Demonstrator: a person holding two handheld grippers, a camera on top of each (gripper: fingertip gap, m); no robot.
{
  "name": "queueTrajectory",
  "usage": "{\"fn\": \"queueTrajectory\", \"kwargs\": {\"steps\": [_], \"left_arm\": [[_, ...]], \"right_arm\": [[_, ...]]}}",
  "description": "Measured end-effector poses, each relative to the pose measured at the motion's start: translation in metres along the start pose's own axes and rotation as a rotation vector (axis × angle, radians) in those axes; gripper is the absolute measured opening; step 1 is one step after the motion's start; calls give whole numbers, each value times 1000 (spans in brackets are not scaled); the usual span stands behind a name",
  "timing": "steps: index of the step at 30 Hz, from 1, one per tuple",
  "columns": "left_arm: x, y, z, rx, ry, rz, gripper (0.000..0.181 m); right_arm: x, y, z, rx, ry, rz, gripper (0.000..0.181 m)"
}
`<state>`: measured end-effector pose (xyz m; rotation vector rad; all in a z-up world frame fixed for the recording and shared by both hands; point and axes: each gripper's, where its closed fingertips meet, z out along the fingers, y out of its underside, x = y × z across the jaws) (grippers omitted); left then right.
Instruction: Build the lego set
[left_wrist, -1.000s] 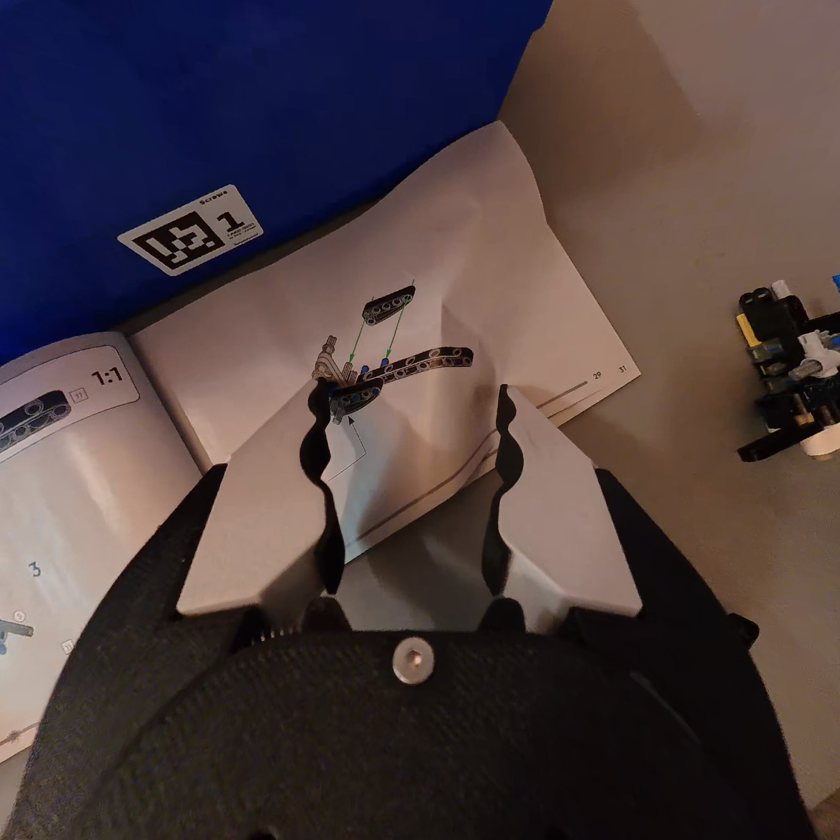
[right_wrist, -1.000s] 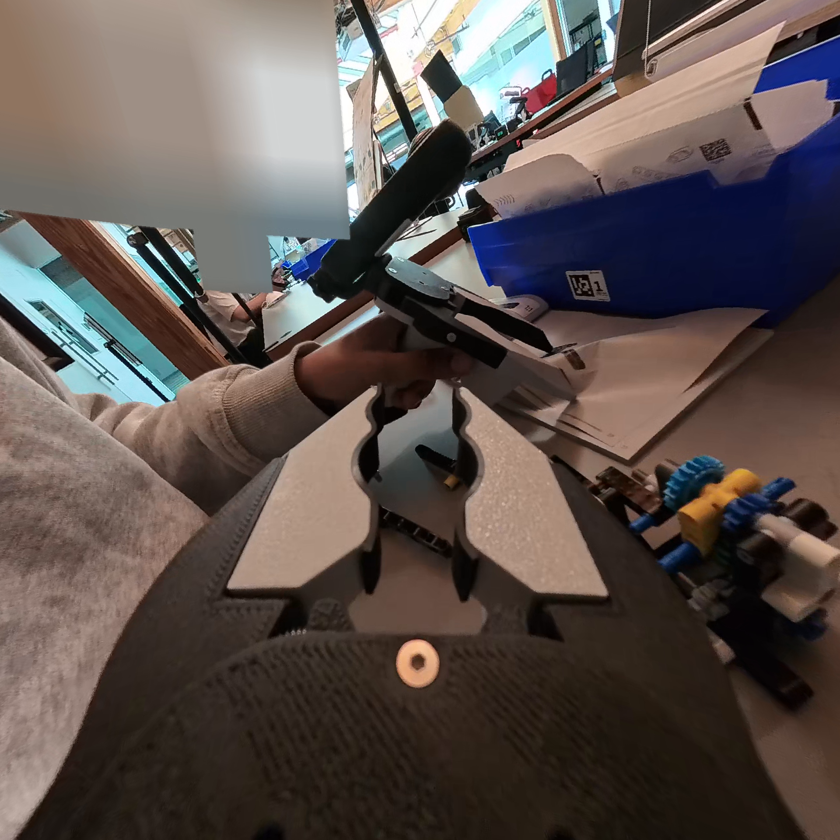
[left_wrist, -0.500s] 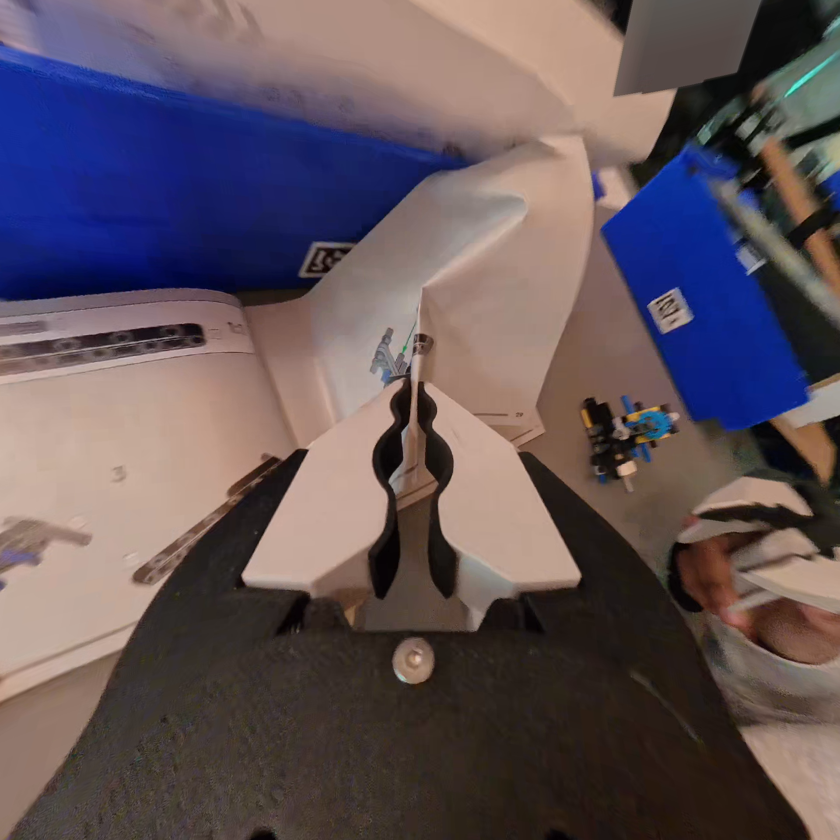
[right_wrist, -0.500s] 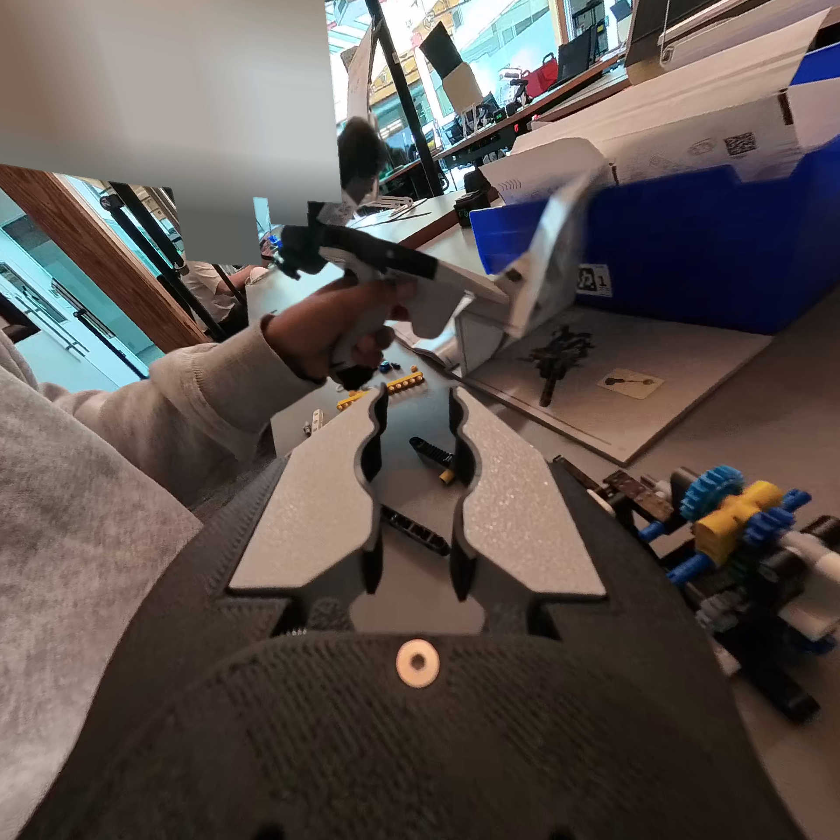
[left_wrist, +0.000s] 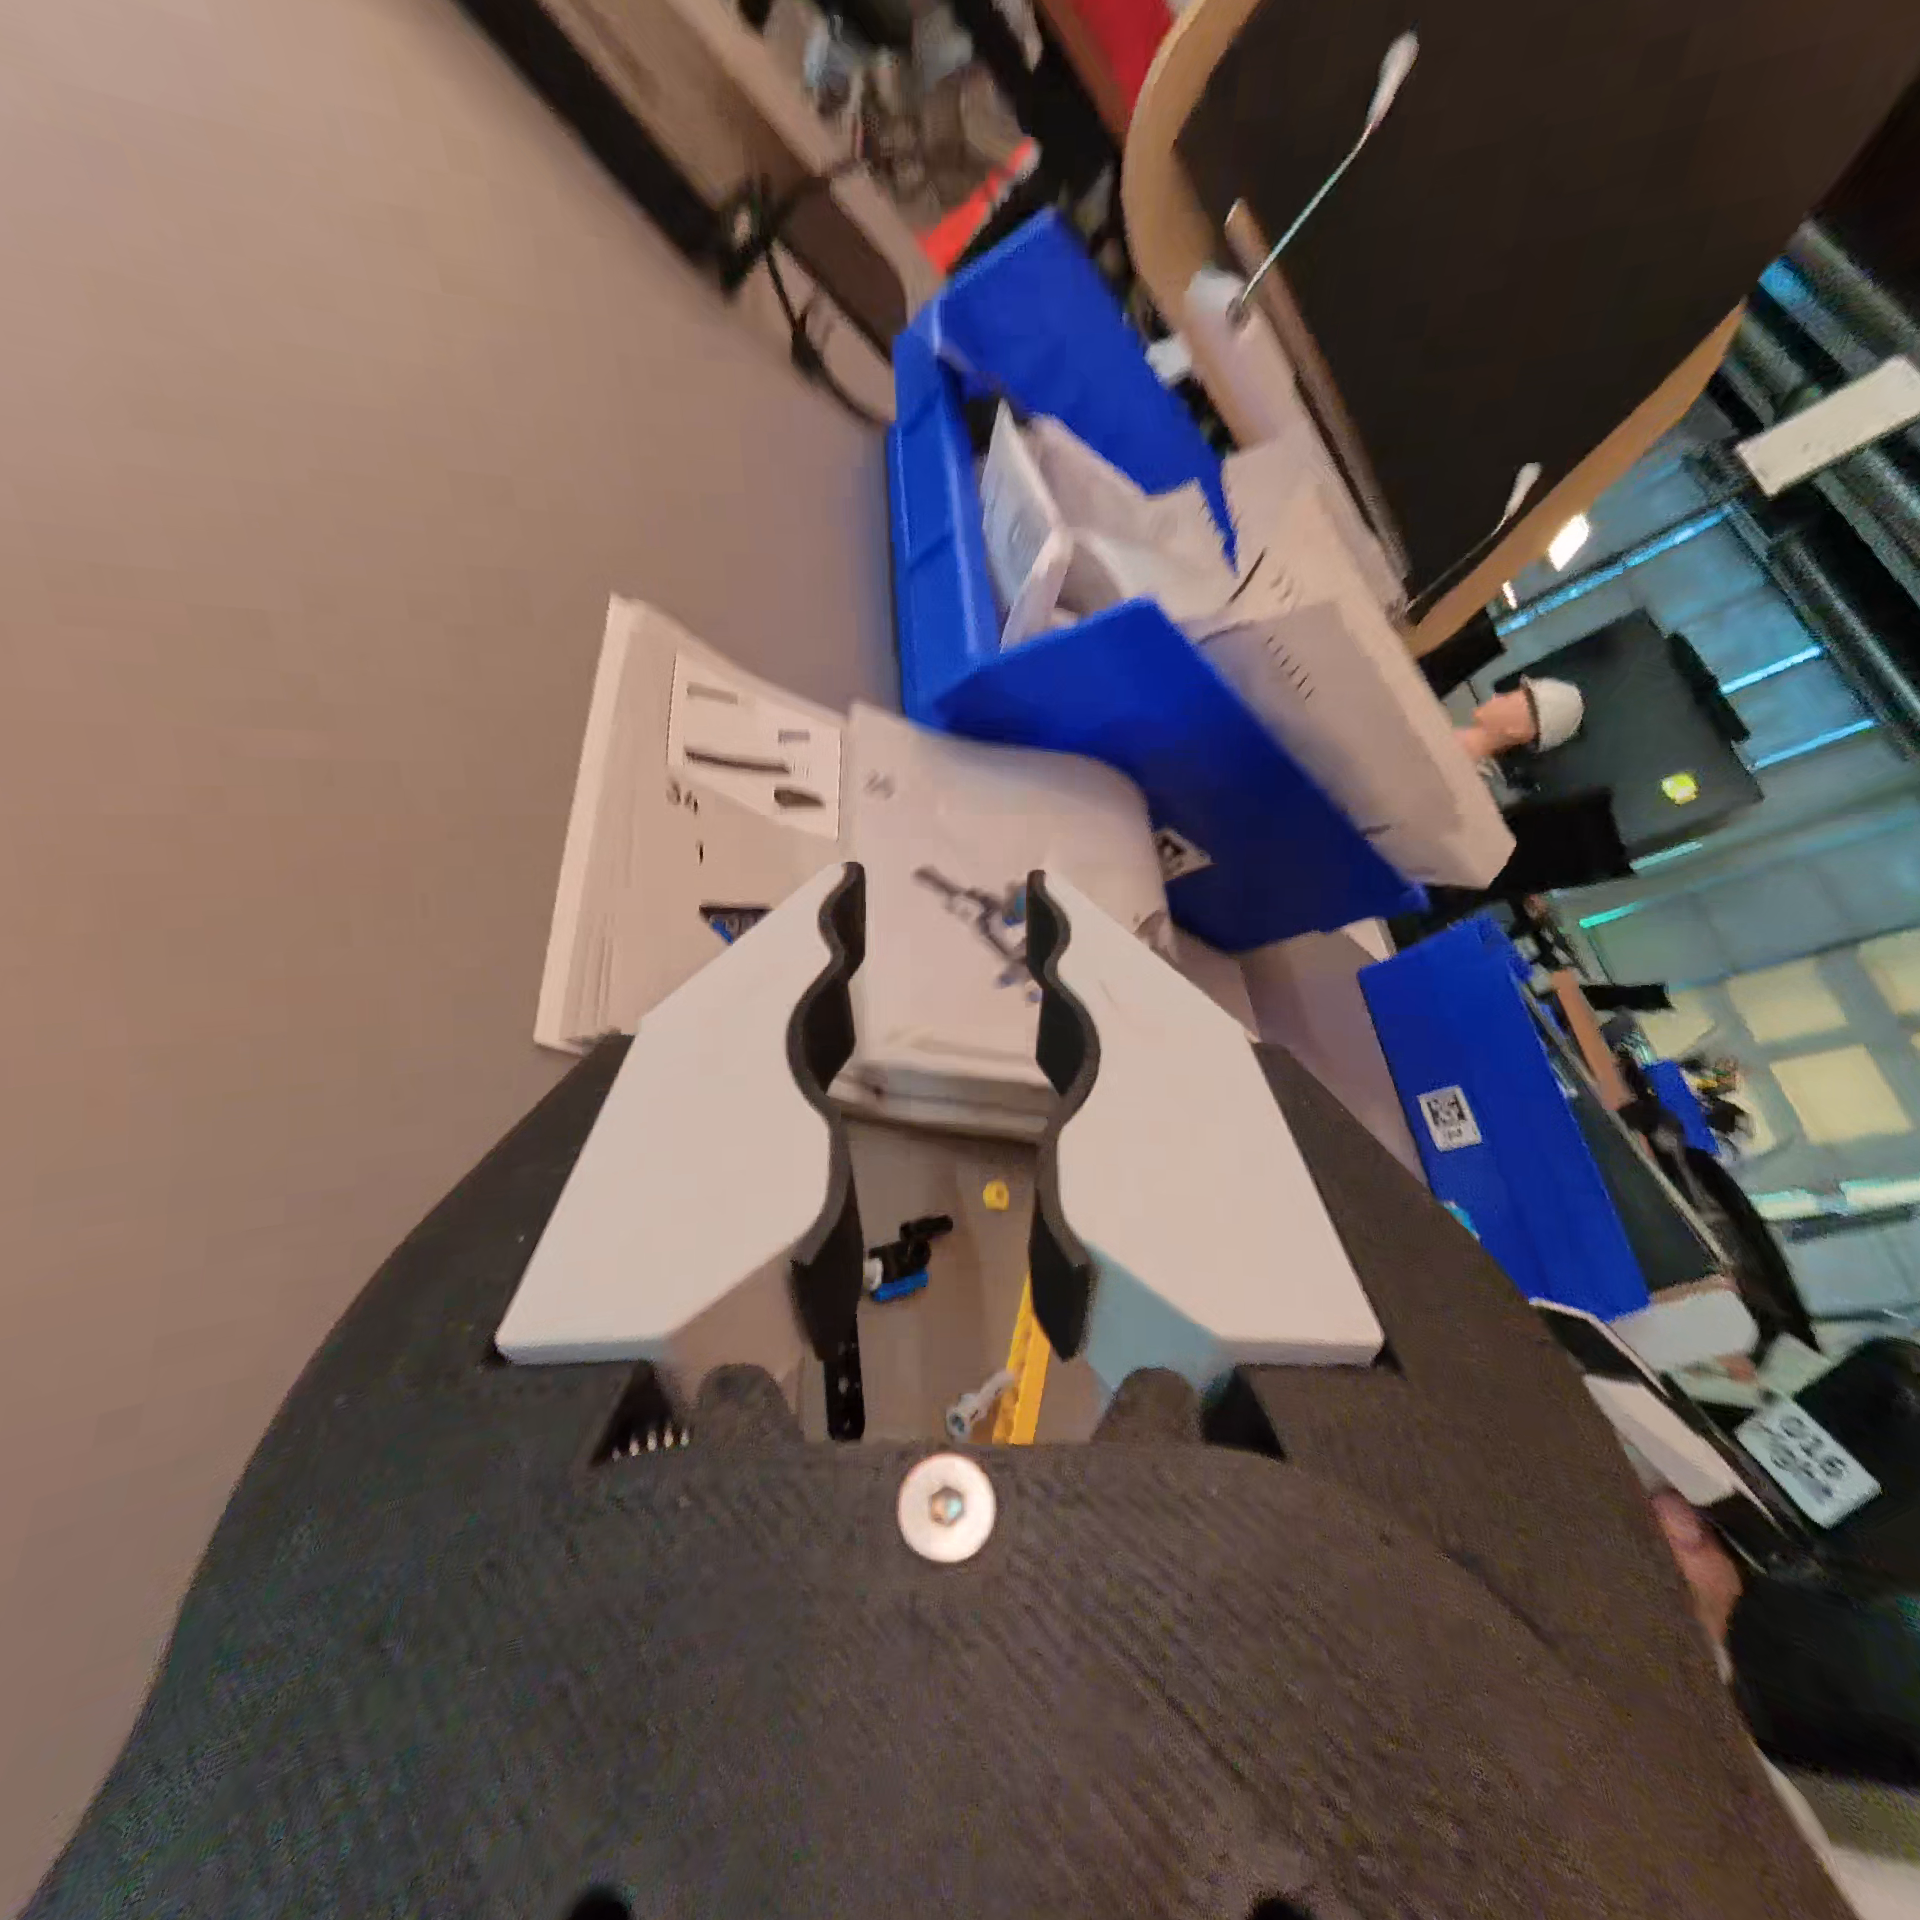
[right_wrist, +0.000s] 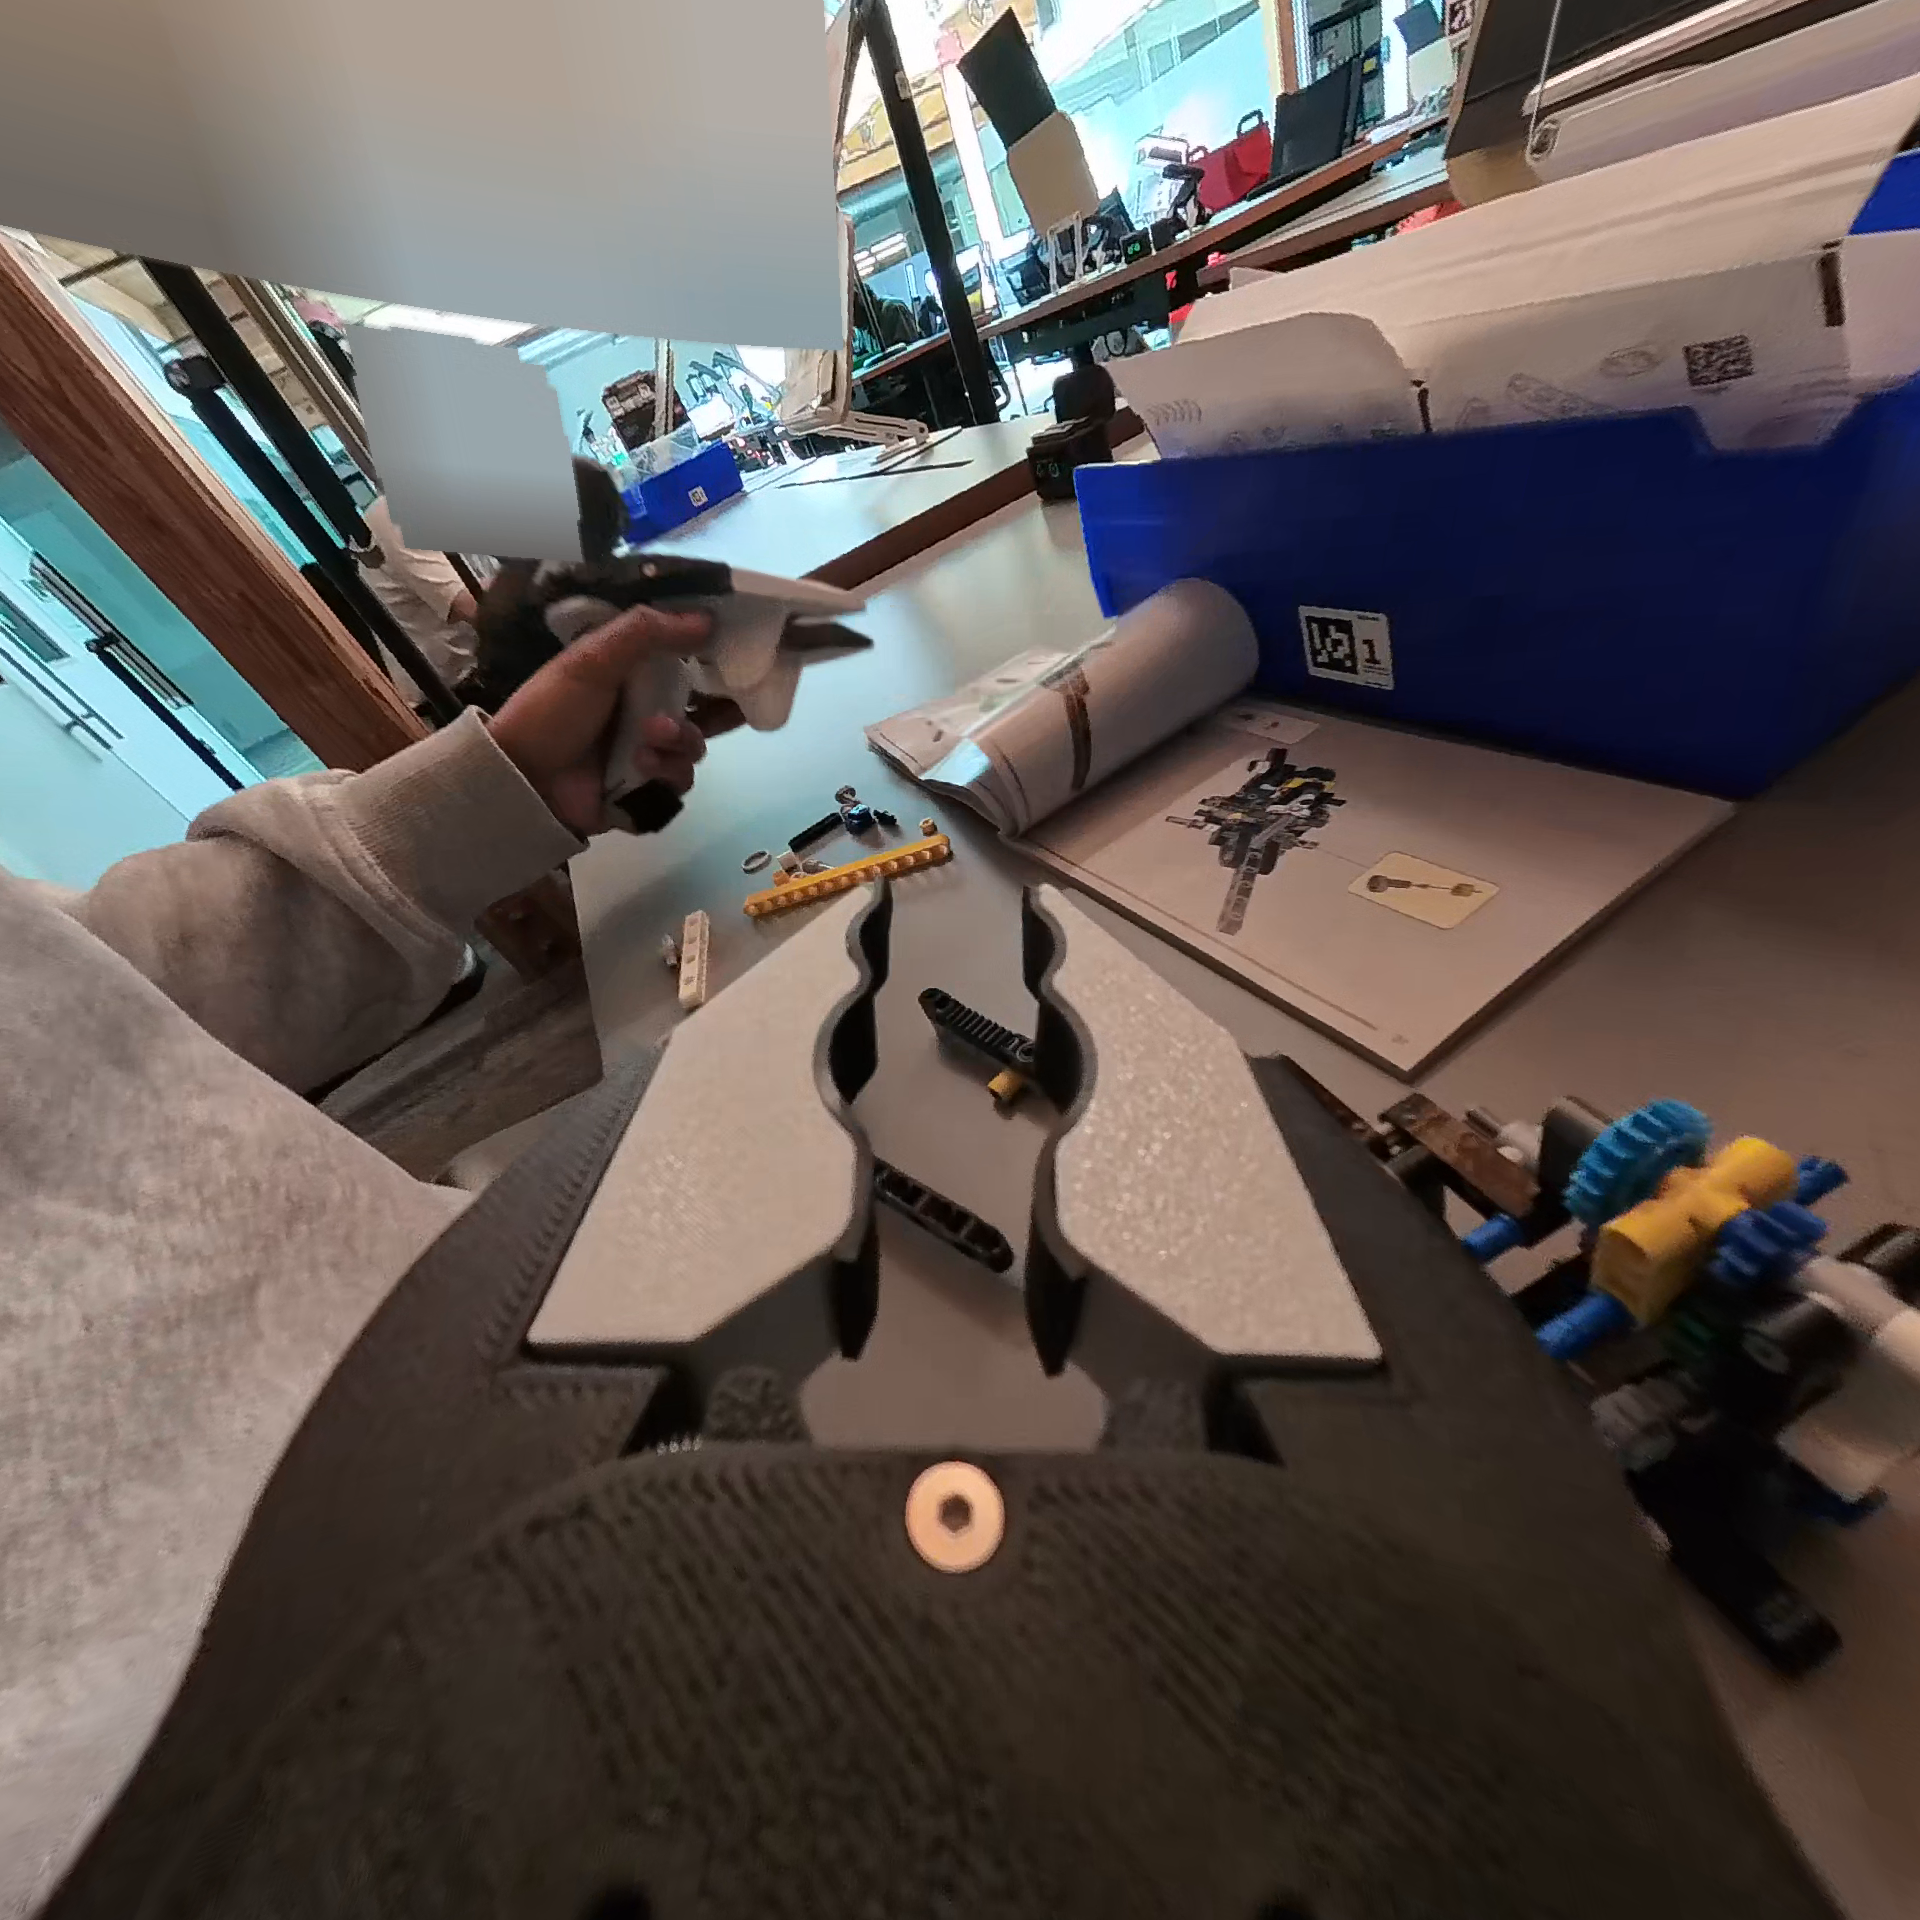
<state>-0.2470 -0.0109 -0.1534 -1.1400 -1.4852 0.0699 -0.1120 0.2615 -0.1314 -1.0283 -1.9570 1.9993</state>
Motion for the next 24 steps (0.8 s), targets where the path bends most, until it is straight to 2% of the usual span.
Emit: {"fn": "queueTrajectory", "kwargs": {"steps": [2, 4, 7, 11, 14, 16, 18, 21, 24], "left_arm": [[13, -11, -3, 49, -17, 105, 29], [29, -9, 2, 25, -32, 249, 30], [50, 22, 23, -134, -3, 386, 31], [72, 73, 54, -320, 121, 485, 37], [55, 97, 72, -455, 41, 617, 43], [29, 95, 77, -490, -106, 726, 43], [14, 94, 77, -508, -173, 781, 46], [10, 94, 76, -496, -151, 717, 39], [4, 88, 73, -483, -148, 682, 25]], "right_arm": [[0, 2, 1, -12, 8, -21, 24], [-1, 3, 3, -21, 12, -39, 23], [-4, 5, 6, -33, 13, -66, 22], [-11, 3, 8, -15, -21, -59, 21], [-13, 2, 9, -11, -21, -72, 21], [-11, 5, 9, -30, 4, -110, 20], [-10, 8, 9, -51, 29, -148, 19], [-8, 14, 10, -71, 58, -174, 18], [-14, 12, 11, -51, 13, -129, 18]]}}
